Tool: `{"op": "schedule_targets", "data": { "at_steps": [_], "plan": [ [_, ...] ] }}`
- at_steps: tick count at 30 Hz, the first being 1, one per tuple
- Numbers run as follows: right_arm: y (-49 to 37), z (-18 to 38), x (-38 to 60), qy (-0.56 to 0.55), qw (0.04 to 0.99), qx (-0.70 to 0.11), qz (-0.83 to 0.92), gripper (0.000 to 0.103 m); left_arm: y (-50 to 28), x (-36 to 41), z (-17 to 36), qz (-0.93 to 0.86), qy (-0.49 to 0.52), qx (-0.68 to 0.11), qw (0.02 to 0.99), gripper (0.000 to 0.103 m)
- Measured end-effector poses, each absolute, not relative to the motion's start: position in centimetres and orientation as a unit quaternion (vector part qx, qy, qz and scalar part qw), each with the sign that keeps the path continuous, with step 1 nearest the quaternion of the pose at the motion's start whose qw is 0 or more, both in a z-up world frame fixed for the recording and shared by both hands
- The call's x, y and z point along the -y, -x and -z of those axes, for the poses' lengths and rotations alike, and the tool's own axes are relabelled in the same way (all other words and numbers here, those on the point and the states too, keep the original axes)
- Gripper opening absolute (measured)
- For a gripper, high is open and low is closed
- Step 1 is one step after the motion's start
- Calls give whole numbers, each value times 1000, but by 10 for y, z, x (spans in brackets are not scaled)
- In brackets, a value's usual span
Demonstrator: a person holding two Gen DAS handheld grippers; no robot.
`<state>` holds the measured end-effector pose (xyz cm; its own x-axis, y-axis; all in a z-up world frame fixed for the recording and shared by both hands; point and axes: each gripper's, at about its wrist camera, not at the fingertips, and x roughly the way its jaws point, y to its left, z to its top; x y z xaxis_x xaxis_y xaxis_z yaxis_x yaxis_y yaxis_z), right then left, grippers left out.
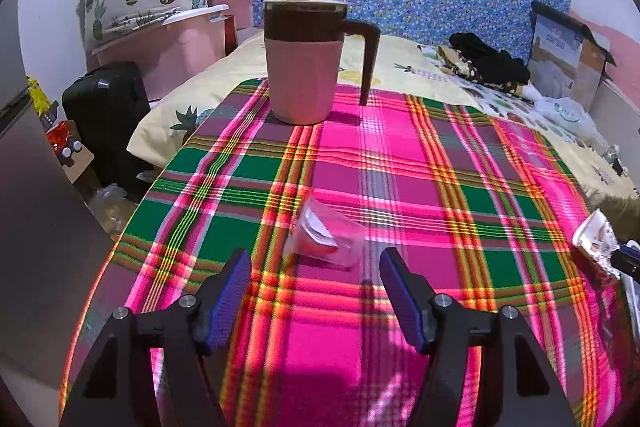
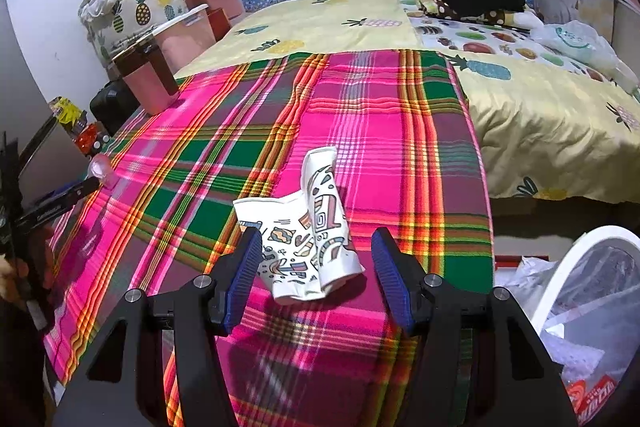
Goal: Collect trash
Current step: 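Grasp the clear plastic cup with the left gripper while the right grasps the white printed paper cup, then carry the clear cup and paper cup up and over the white bin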
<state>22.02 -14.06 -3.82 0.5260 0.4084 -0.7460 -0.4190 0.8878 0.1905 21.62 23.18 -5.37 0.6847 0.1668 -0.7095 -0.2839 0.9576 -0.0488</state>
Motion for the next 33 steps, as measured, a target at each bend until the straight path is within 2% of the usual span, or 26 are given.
{"op": "schedule_targets", "data": {
  "at_steps": [1,3,5,10,16,17,19,20,33],
  "plan": [
    [-221,39,140,7,873,-426,-237,52,-220,-234,56,-122,76,-382,913,66],
    [-223,40,138,6,872,-428,-238,50,-224,-235,59,-116,81,-390,910,66],
    [-224,41,137,6,871,-429,-238,38,-228,-236,61,-109,84,-397,907,66],
    [-225,43,137,2,870,-432,-239,21,-238,-231,63,-106,69,-404,906,66],
    [-226,44,138,-4,868,-433,-242,20,-252,-228,70,-112,54,-425,897,66],
    [-226,44,139,-5,868,-433,-243,20,-253,-228,70,-114,54,-426,896,63],
    [-224,44,139,-6,868,-431,-245,20,-253,-228,70,-115,52,-425,896,50],
    [-224,44,139,-7,869,-430,-245,20,-252,-228,69,-118,51,-424,897,48],
    [-208,31,149,-19,876,-411,-251,20,-213,-195,45,-84,80,-389,914,48]
  ]
}}
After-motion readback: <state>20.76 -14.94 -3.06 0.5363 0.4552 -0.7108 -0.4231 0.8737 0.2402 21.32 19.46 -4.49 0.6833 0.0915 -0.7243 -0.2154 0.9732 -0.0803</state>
